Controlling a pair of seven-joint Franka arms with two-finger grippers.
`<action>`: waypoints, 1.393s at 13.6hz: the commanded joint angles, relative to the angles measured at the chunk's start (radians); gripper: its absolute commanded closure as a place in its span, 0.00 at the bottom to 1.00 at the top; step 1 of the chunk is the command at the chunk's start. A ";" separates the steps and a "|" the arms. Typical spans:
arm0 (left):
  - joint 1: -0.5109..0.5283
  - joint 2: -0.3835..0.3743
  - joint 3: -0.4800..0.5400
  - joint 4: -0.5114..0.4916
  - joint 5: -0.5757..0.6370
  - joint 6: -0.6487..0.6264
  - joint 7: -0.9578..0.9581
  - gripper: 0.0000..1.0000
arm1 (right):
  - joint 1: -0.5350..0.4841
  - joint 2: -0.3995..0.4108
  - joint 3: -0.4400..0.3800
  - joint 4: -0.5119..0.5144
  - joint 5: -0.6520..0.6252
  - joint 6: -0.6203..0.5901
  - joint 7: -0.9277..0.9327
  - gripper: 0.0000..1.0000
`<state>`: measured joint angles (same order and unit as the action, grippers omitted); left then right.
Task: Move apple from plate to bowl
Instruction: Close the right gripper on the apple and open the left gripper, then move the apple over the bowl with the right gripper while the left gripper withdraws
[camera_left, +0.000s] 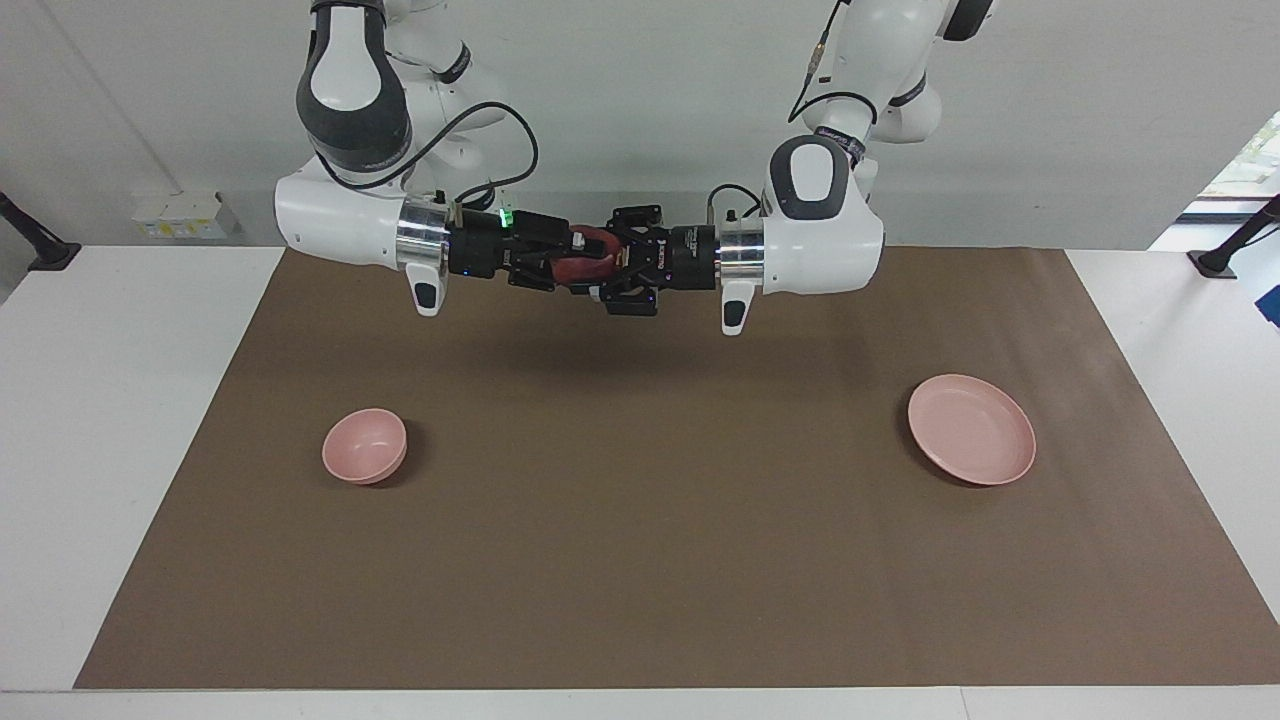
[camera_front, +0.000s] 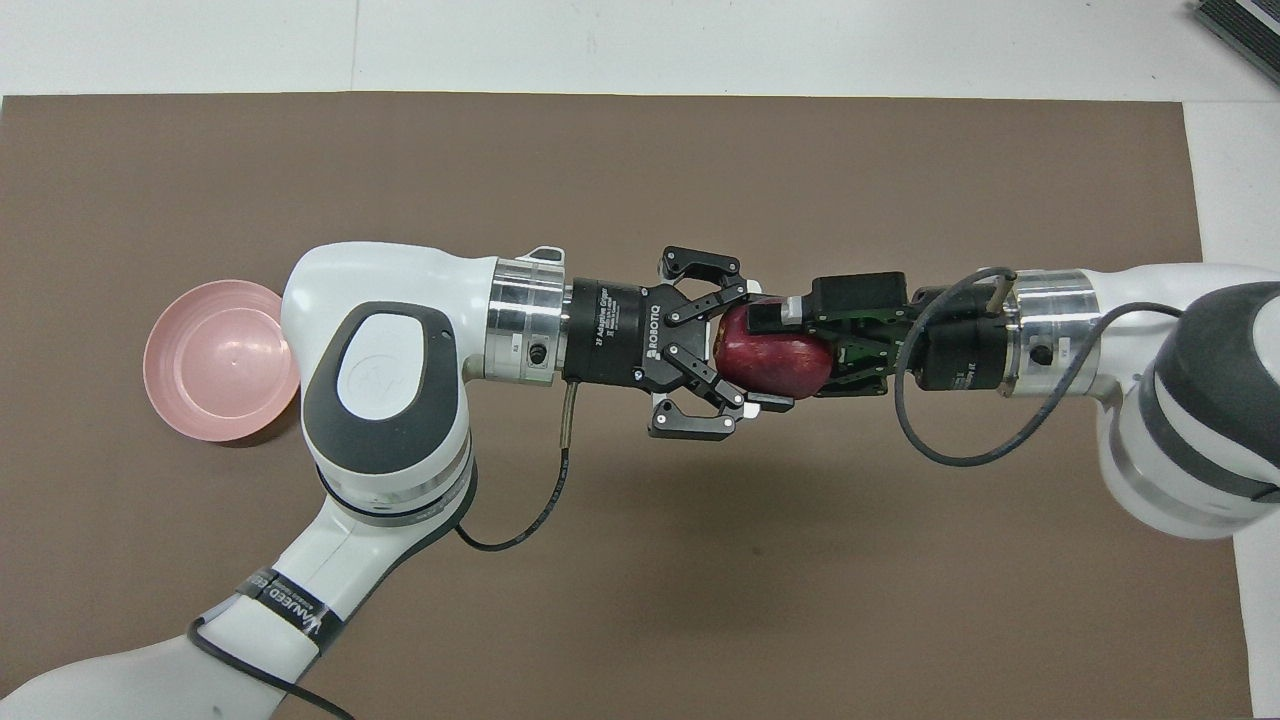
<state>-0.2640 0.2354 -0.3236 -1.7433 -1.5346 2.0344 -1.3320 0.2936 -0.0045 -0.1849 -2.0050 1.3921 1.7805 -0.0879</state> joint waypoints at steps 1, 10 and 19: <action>0.031 -0.065 0.018 -0.002 0.112 -0.016 -0.012 0.00 | -0.102 0.023 -0.002 0.046 -0.123 -0.085 0.008 1.00; 0.051 -0.065 0.017 0.039 0.686 -0.033 -0.021 0.00 | -0.271 0.112 -0.005 0.183 -0.780 -0.062 -0.124 1.00; 0.193 -0.060 0.017 0.047 1.198 -0.055 0.335 0.00 | -0.175 0.208 0.004 0.177 -1.510 0.324 -0.092 1.00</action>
<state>-0.1227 0.1842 -0.3022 -1.7014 -0.3787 2.0180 -1.1276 0.1280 0.1689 -0.1833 -1.8446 -0.0255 2.0821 -0.1827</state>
